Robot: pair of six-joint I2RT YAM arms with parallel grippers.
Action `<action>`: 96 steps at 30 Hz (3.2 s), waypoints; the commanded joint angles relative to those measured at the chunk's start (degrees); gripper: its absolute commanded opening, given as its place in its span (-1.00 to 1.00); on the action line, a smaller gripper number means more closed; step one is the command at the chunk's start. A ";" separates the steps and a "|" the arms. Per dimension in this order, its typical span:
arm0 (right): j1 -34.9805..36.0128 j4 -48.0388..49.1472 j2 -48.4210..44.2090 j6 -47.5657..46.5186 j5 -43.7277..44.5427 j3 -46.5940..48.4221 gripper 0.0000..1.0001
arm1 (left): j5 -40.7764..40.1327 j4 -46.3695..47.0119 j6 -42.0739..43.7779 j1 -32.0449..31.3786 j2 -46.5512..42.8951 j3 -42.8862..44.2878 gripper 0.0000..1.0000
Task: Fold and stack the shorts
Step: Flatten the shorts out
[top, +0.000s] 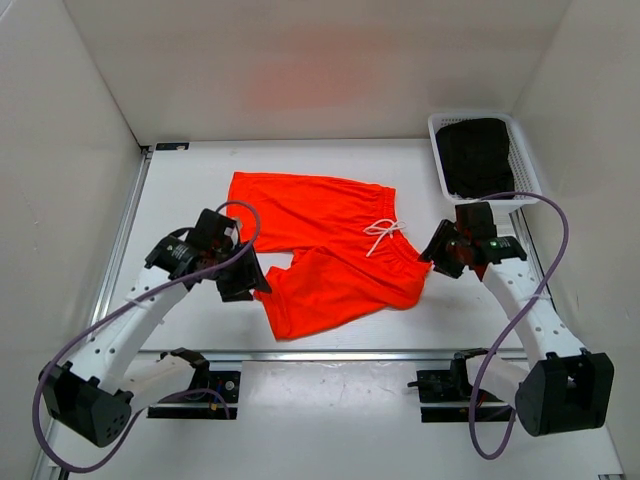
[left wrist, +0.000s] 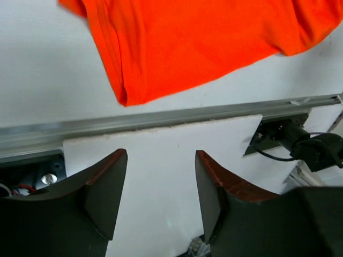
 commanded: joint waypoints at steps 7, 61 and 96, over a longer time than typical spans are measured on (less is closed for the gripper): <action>-0.02 2.31 4.18 0.29 0.18 2.05 0.00 | -7.23 11.53 4.51 11.41 19.09 7.87 0.26; 1.12 -1.56 79.77 -7.71 -0.52 77.98 -0.97 | 2.69 8.19 11.98 27.25 98.21 92.32 -0.79; 4.01 7.58 43.34 -5.60 -3.54 56.74 -0.28 | -5.04 16.81 14.09 24.53 38.76 43.77 0.66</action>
